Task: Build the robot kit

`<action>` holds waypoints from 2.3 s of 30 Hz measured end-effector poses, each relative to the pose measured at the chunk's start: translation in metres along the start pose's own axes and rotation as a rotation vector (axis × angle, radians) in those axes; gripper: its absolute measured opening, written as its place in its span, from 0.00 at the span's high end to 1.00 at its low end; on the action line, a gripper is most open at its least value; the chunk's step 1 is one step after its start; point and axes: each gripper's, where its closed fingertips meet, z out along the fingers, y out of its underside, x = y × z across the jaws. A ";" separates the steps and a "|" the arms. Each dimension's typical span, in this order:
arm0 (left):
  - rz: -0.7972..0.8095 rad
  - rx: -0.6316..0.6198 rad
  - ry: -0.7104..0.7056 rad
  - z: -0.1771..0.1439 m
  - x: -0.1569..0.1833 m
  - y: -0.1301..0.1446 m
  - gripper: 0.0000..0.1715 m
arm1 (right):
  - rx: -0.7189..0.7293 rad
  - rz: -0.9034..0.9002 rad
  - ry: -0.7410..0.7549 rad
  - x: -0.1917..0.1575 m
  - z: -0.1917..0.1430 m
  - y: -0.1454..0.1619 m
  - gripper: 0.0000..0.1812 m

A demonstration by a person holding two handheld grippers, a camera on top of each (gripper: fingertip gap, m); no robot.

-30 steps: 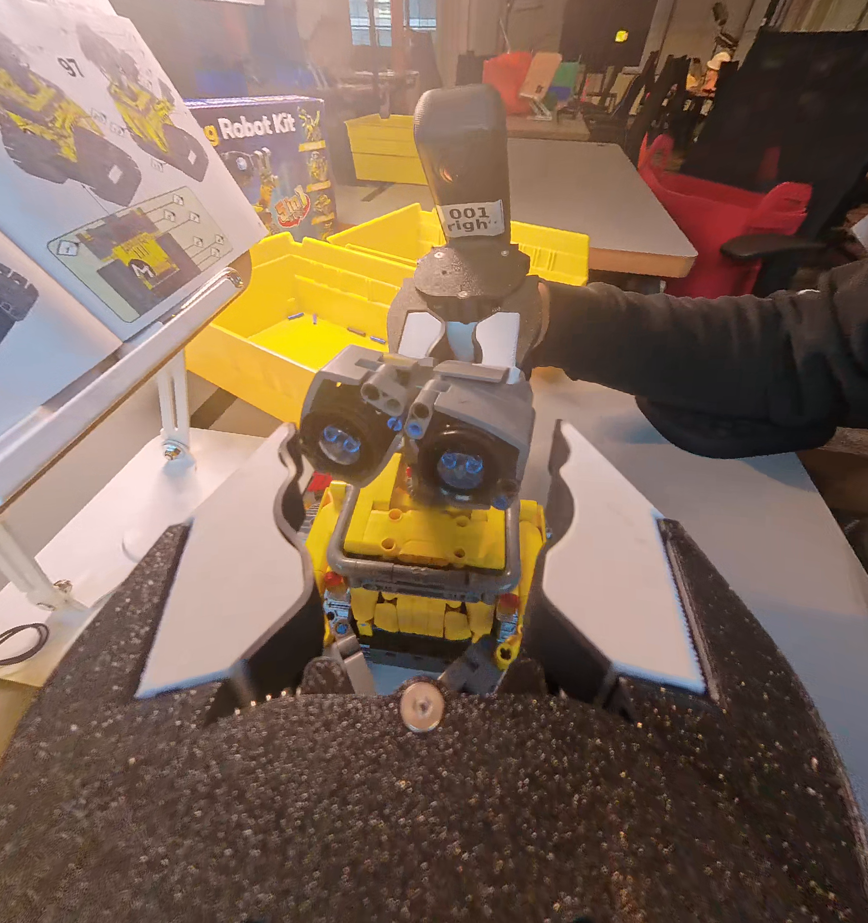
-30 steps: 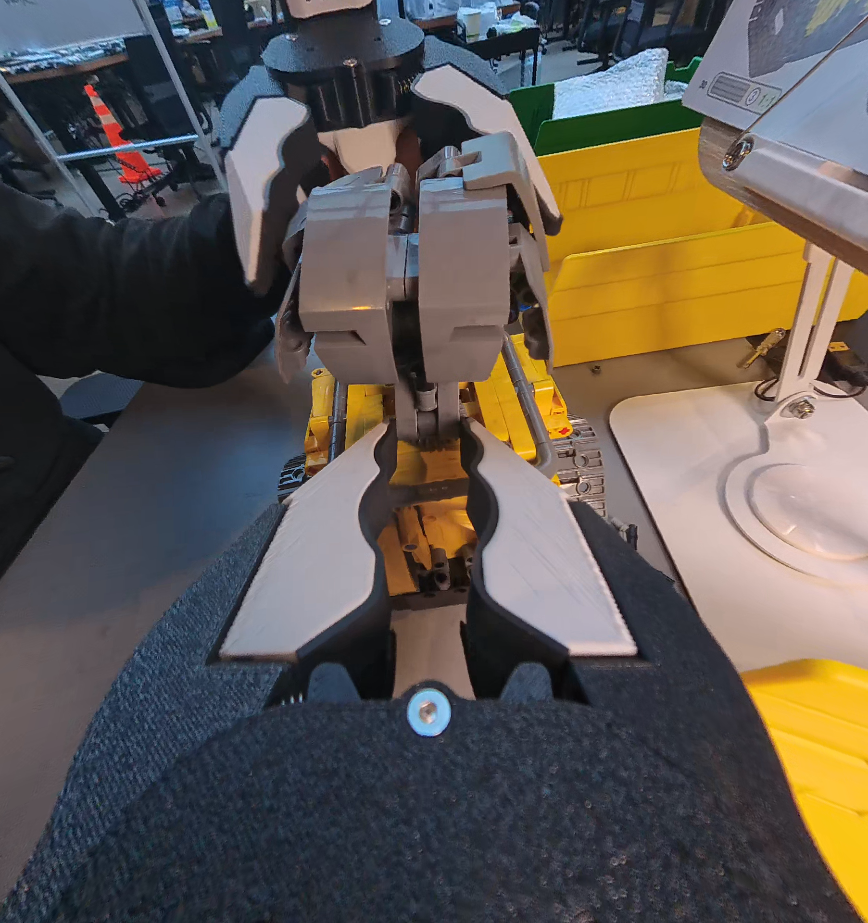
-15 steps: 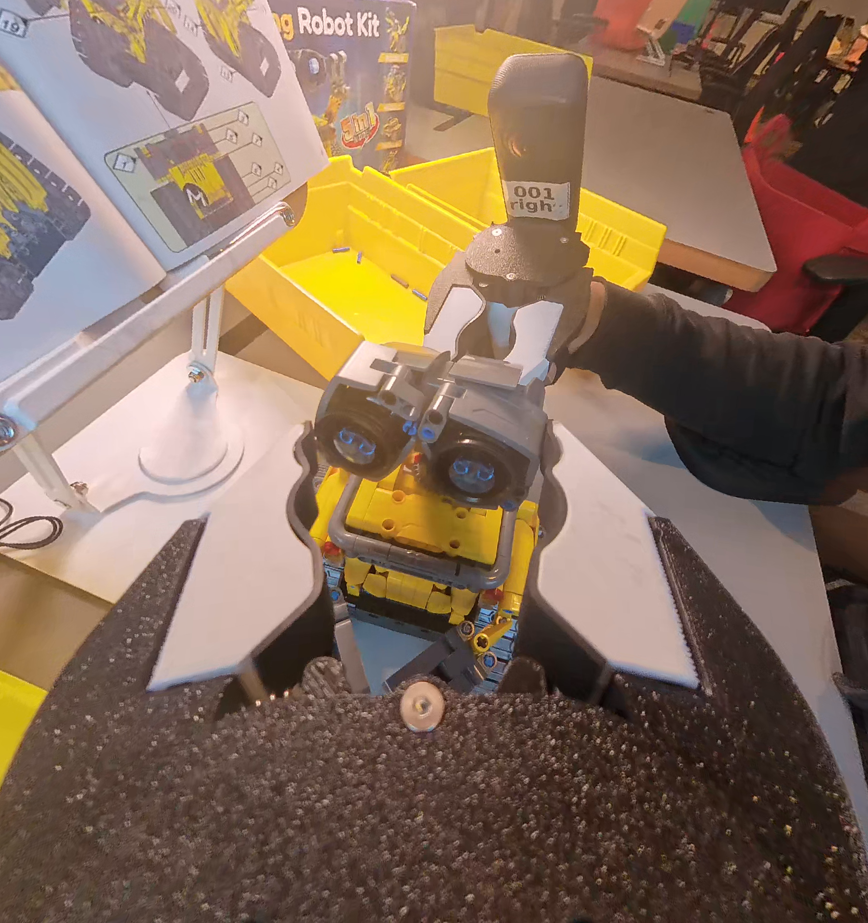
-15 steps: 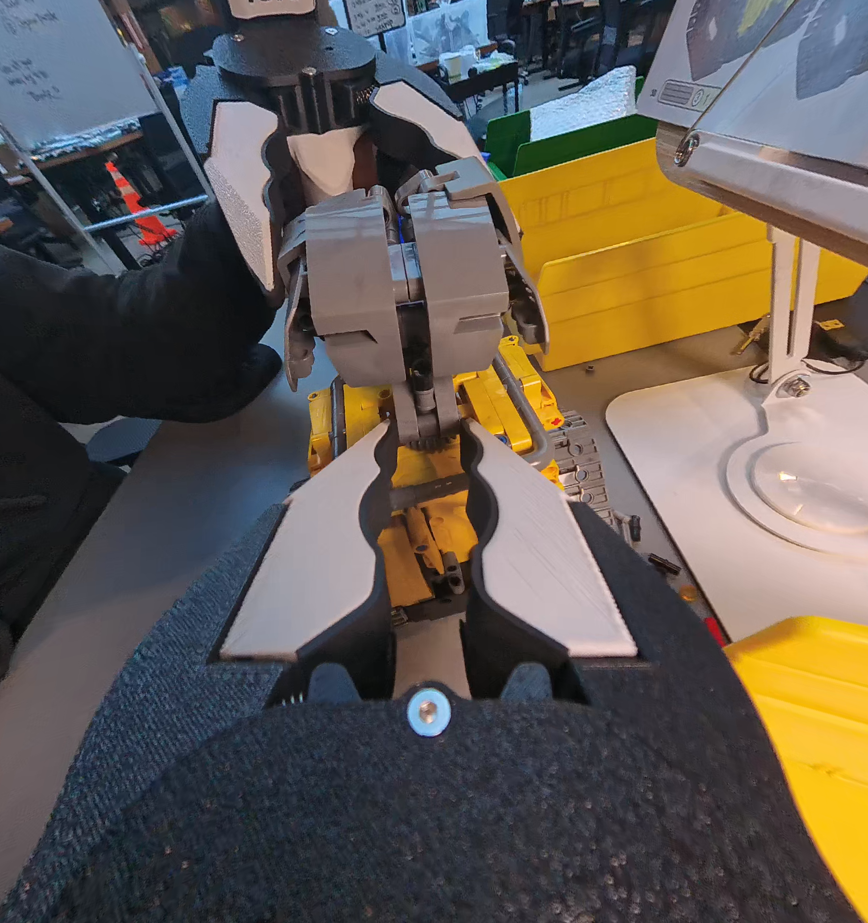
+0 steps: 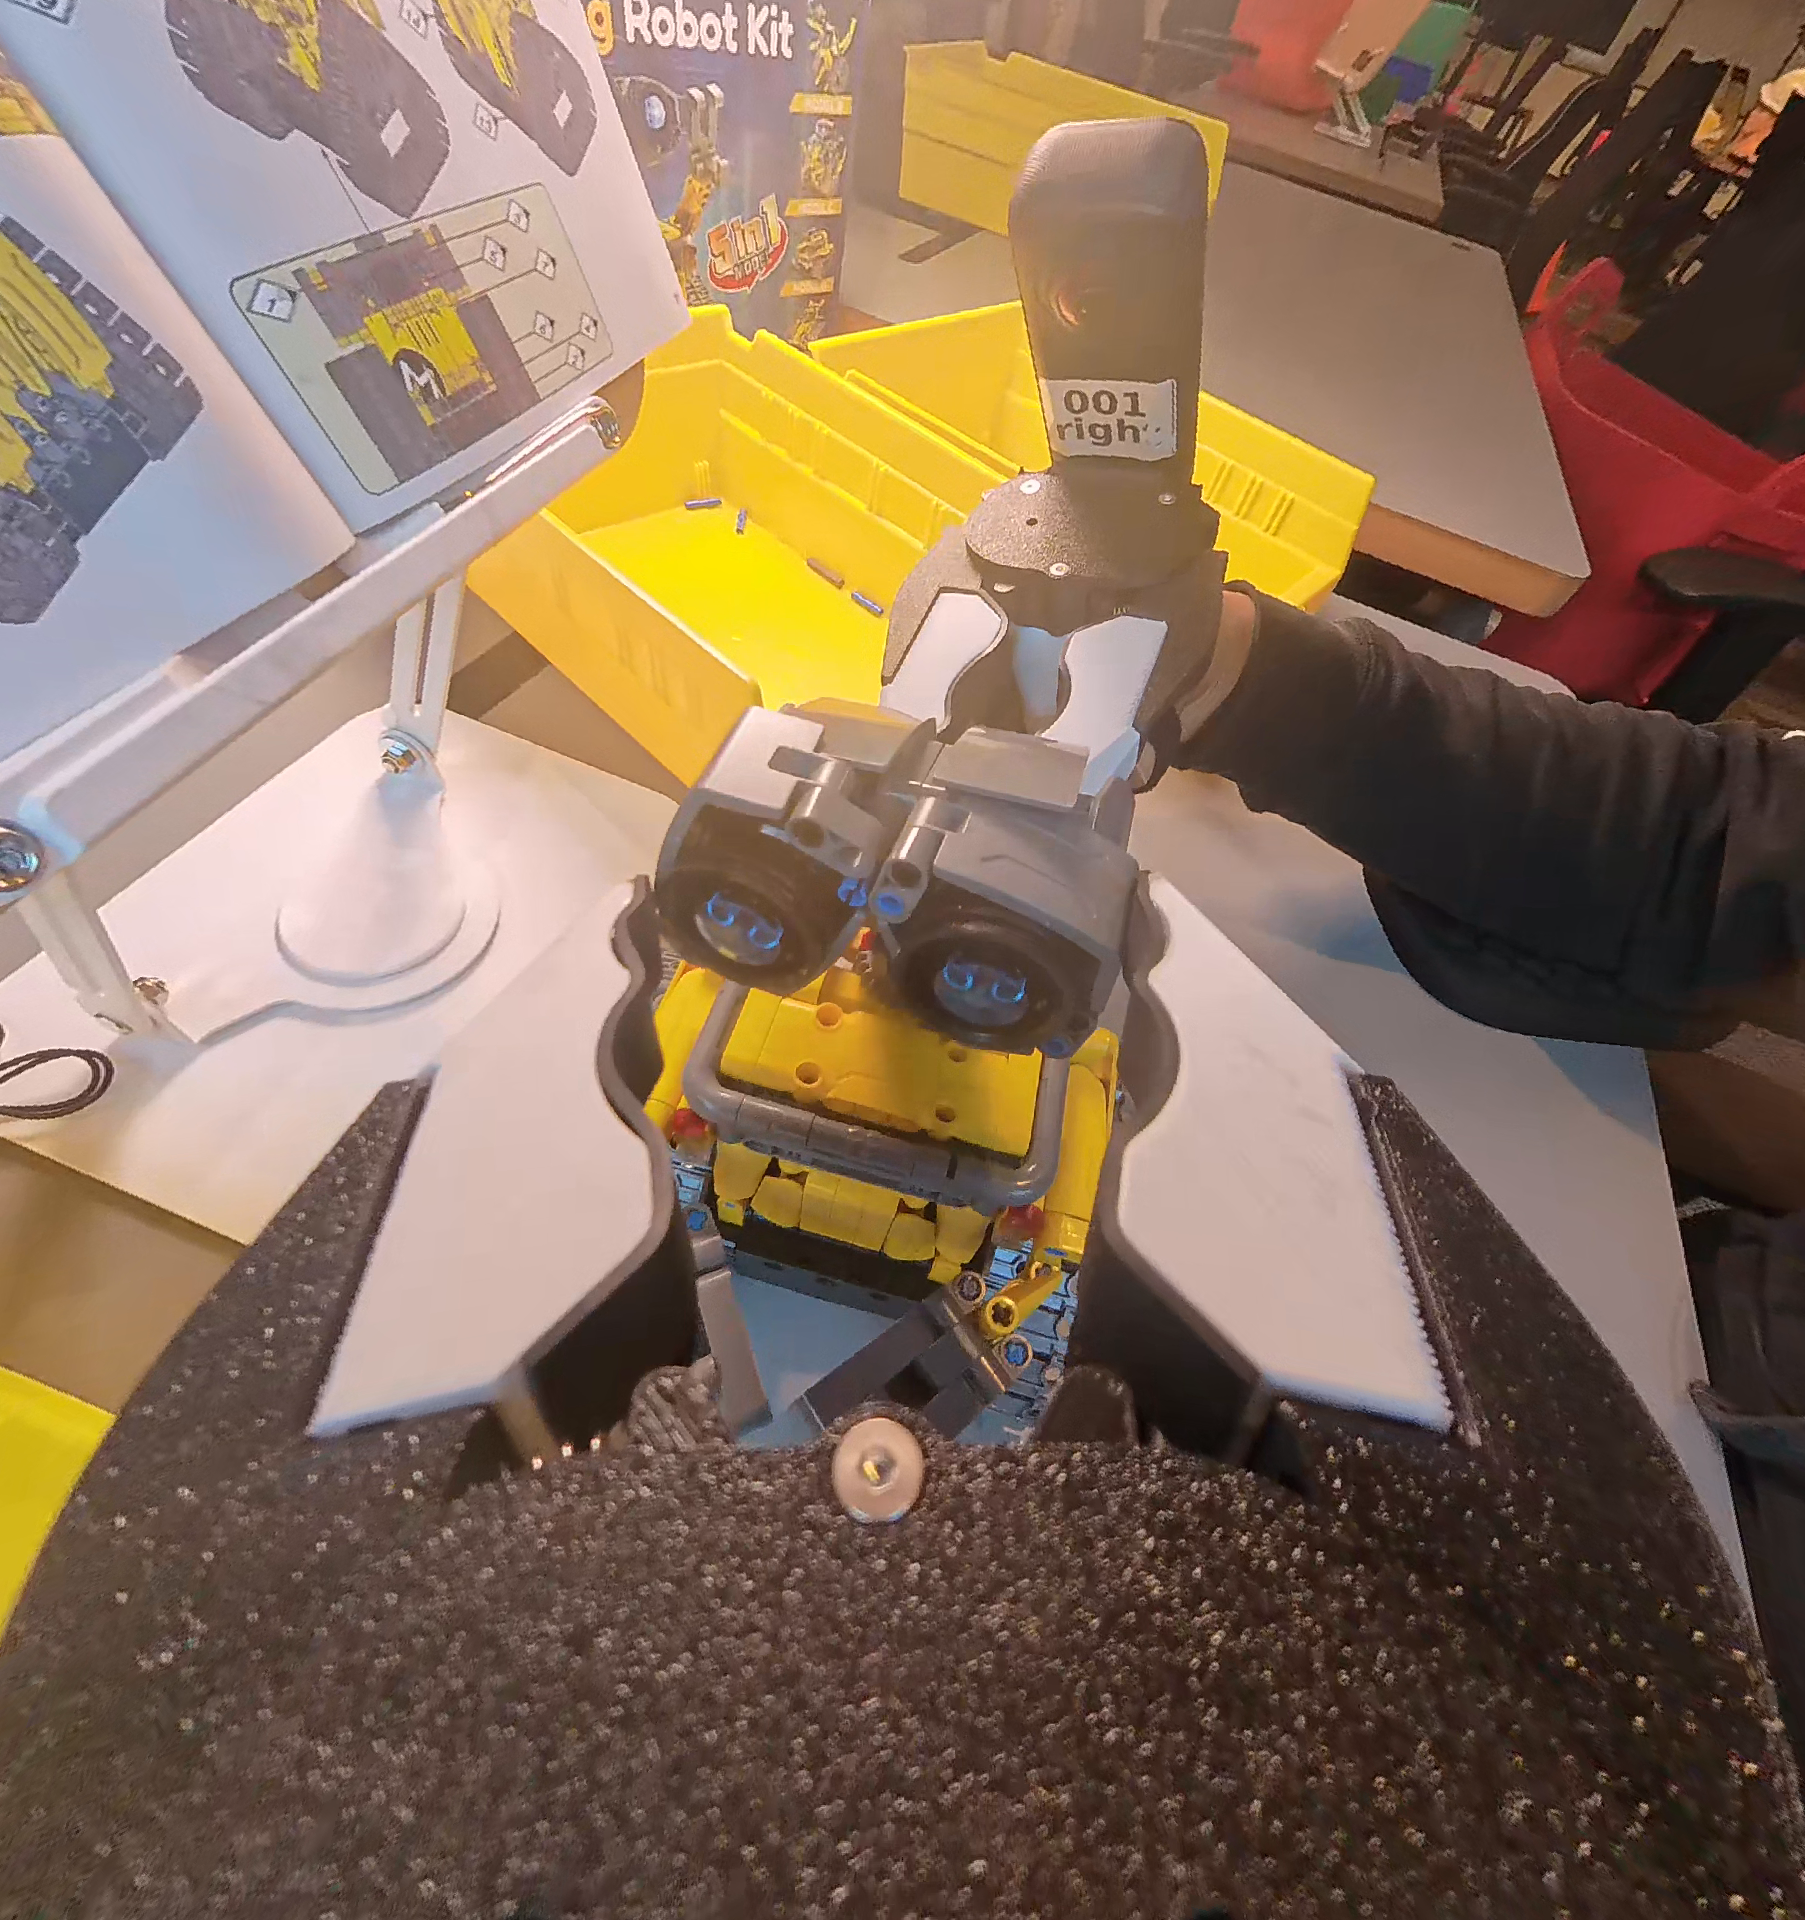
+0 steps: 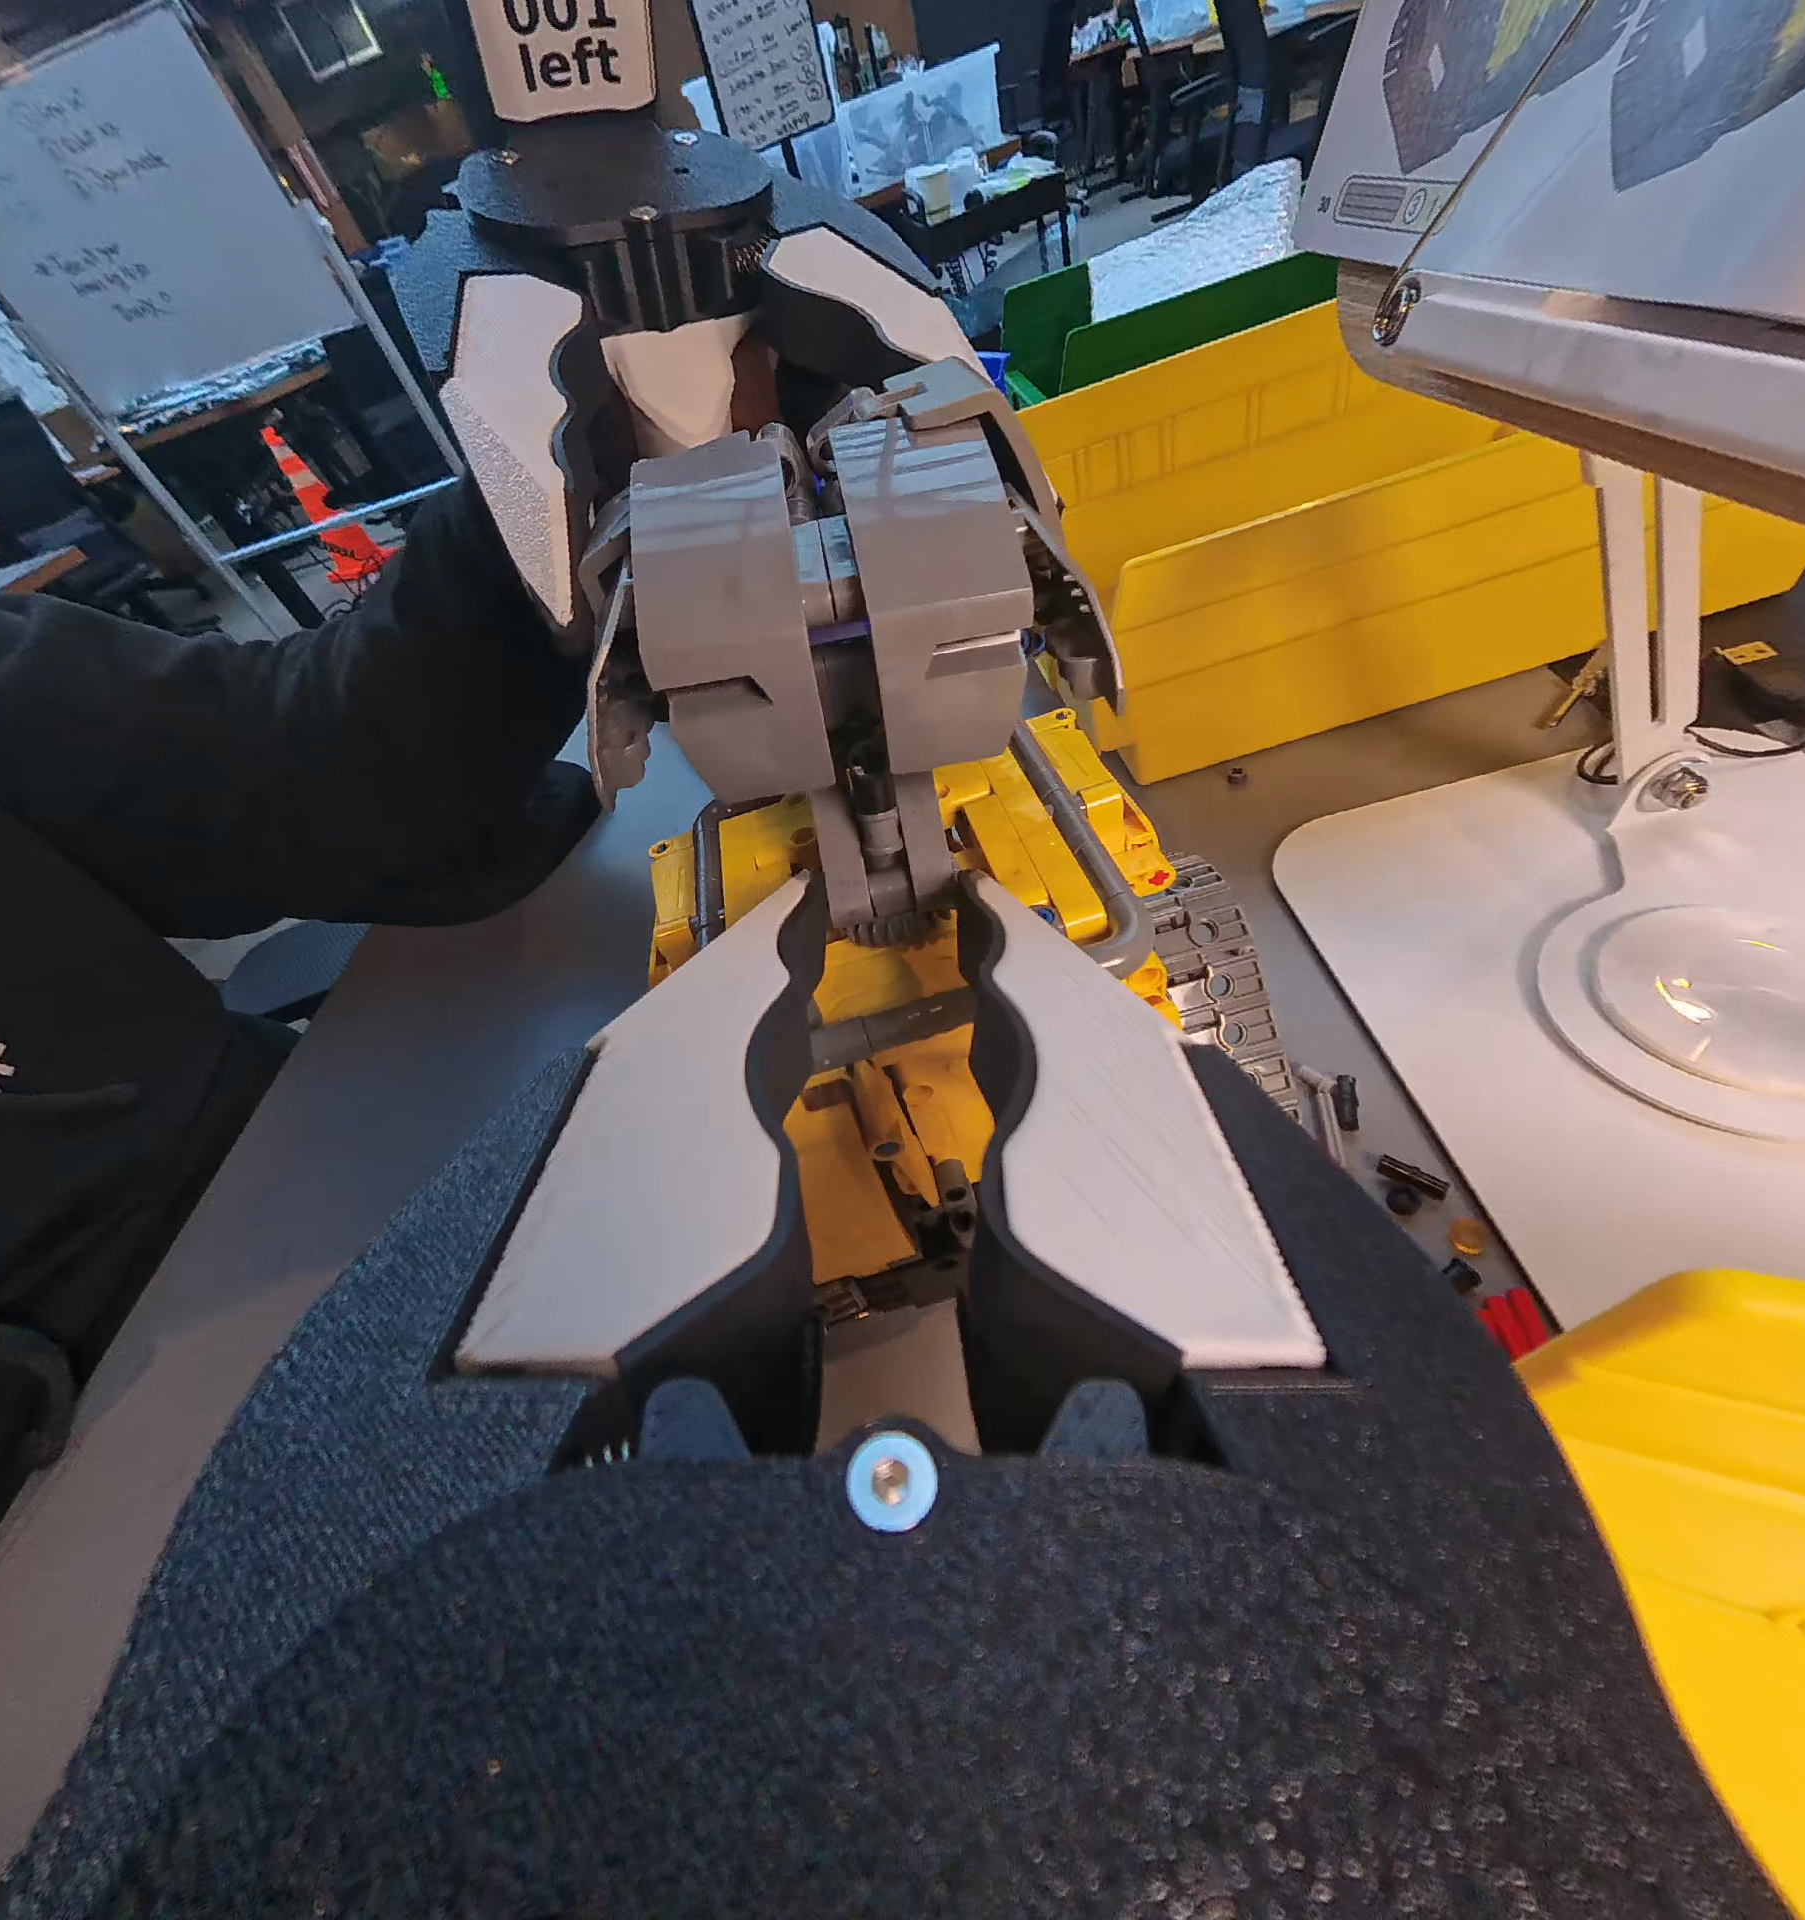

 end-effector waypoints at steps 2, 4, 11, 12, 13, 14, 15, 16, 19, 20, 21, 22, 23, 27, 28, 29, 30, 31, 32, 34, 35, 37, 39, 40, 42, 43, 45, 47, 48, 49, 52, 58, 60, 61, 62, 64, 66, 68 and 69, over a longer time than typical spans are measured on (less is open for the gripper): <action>0.008 -0.002 0.003 -0.001 0.000 0.001 0.49 | -0.001 -0.014 0.004 -0.001 -0.001 0.000 0.86; 0.009 -0.003 0.003 -0.001 0.000 0.001 0.49 | -0.006 -0.032 0.010 -0.001 -0.002 -0.001 0.86; 0.013 -0.005 0.006 -0.001 0.001 0.002 0.49 | -0.019 -0.071 0.032 -0.001 -0.002 -0.001 0.86; 0.014 -0.005 0.007 -0.001 0.001 0.002 0.49 | -0.021 -0.075 0.034 -0.001 -0.002 -0.001 0.86; 0.015 -0.006 0.007 -0.001 0.001 0.002 0.48 | -0.022 -0.077 0.035 -0.001 -0.002 -0.001 0.86; 0.017 -0.006 0.008 -0.001 0.001 0.002 0.48 | -0.024 -0.080 0.035 -0.001 -0.002 0.000 0.85; 0.018 -0.006 0.008 -0.001 0.001 0.002 0.48 | -0.028 -0.082 0.038 -0.001 -0.002 0.000 0.84; 0.020 -0.007 0.009 -0.001 0.001 0.002 0.48 | -0.033 -0.083 0.047 0.000 -0.002 0.001 0.81; 0.026 -0.009 0.008 -0.001 0.002 0.003 0.48 | -0.036 -0.089 0.040 -0.002 0.000 0.002 0.85; 0.030 -0.010 0.008 -0.001 0.002 0.003 0.48 | -0.037 -0.099 0.052 0.000 0.000 0.002 0.86; 0.033 -0.012 0.008 -0.001 0.003 0.003 0.48 | -0.038 -0.107 0.052 -0.001 0.000 0.002 0.86; 0.036 -0.014 0.008 -0.001 0.003 0.003 0.48 | -0.039 -0.104 0.049 -0.001 0.000 0.002 0.86; 0.039 -0.015 0.008 0.000 0.003 0.003 0.48 | -0.038 -0.100 0.046 -0.001 0.000 0.003 0.86; 0.052 -0.022 0.009 -0.001 0.004 0.004 0.48 | -0.031 -0.096 0.040 -0.001 0.000 0.003 0.86; 0.056 -0.025 0.010 -0.002 0.004 0.004 0.48 | -0.028 -0.096 0.039 -0.001 0.000 0.002 0.87; 0.059 -0.029 0.011 -0.002 0.004 0.005 0.48 | -0.025 -0.095 0.037 -0.001 0.000 0.002 0.87; 0.061 -0.033 0.011 -0.003 0.004 0.005 0.48 | -0.021 -0.092 0.034 -0.002 -0.001 0.002 0.86; 0.064 -0.036 0.013 -0.003 0.004 0.006 0.48 | -0.019 -0.089 0.031 -0.002 -0.001 0.002 0.87; 0.068 -0.039 0.015 -0.004 0.005 0.007 0.48 | -0.016 -0.087 0.029 -0.002 -0.001 0.002 0.87; 0.077 -0.043 0.022 -0.006 0.005 0.008 0.48 | -0.012 -0.083 0.026 -0.002 -0.001 0.002 0.87; 0.083 -0.041 0.026 -0.006 0.005 0.008 0.48 | -0.012 -0.084 0.027 -0.002 -0.001 0.001 0.87; 0.099 -0.039 0.035 -0.009 0.006 0.009 0.49 | -0.012 -0.088 0.029 -0.002 -0.001 0.001 0.87; 0.128 -0.034 0.038 -0.012 0.006 0.009 0.50 | -0.011 -0.089 0.030 -0.002 -0.001 0.001 0.87; 0.149 -0.030 0.035 -0.013 0.004 0.010 0.49 | -0.010 -0.088 0.030 -0.002 -0.001 0.001 0.87; 0.187 -0.013 0.043 -0.014 0.005 0.011 0.45 | -0.003 -0.087 0.030 -0.002 -0.001 0.001 0.87; 0.203 0.000 0.051 -0.013 0.006 0.011 0.43 | 0.000 -0.086 0.029 -0.003 -0.001 0.000 0.87; 0.235 0.019 0.037 -0.009 0.003 0.012 0.39 | 0.008 -0.085 0.028 -0.003 0.000 0.000 0.87; 0.252 0.045 0.044 -0.004 0.005 0.011 0.39 | 0.013 -0.083 0.027 -0.003 0.000 0.000 0.87; 0.252 0.060 0.056 -0.003 0.007 0.010 0.41 | 0.016 -0.083 0.026 -0.003 0.000 -0.001 0.87; 0.254 0.074 0.056 -0.003 0.008 0.008 0.45 | 0.017 -0.080 0.025 -0.003 0.000 0.000 0.87; 0.263 0.075 0.043 -0.003 0.006 0.008 0.47 | 0.016 -0.076 0.022 -0.003 0.000 0.000 0.87; 0.272 0.070 0.044 -0.005 0.006 0.008 0.47 | -0.011 -0.068 0.013 -0.003 0.000 0.006 0.86; 0.266 0.068 0.049 -0.006 0.005 0.009 0.47 | -0.008 -0.073 0.011 -0.004 0.000 0.007 0.87; 0.260 0.071 0.052 -0.007 0.005 0.009 0.47 | -0.012 -0.072 0.009 -0.004 0.000 0.007 0.86; 0.254 0.073 0.055 -0.007 0.005 0.009 0.47 | -0.013 -0.074 0.010 -0.004 0.000 0.007 0.87; 0.248 0.073 0.058 -0.007 0.004 0.009 0.48 | -0.018 -0.083 0.018 -0.003 0.000 0.008 0.88; 0.248 0.075 0.056 -0.007 0.005 0.008 0.47 | -0.020 -0.084 0.017 -0.004 0.000 0.008 0.88; 0.255 0.079 0.049 -0.006 0.006 0.006 0.47 | -0.023 -0.087 0.020 -0.004 0.000 0.008 0.88; 0.258 0.081 0.045 -0.006 0.007 0.005 0.47 | -0.025 -0.090 0.022 -0.003 -0.001 0.008 0.88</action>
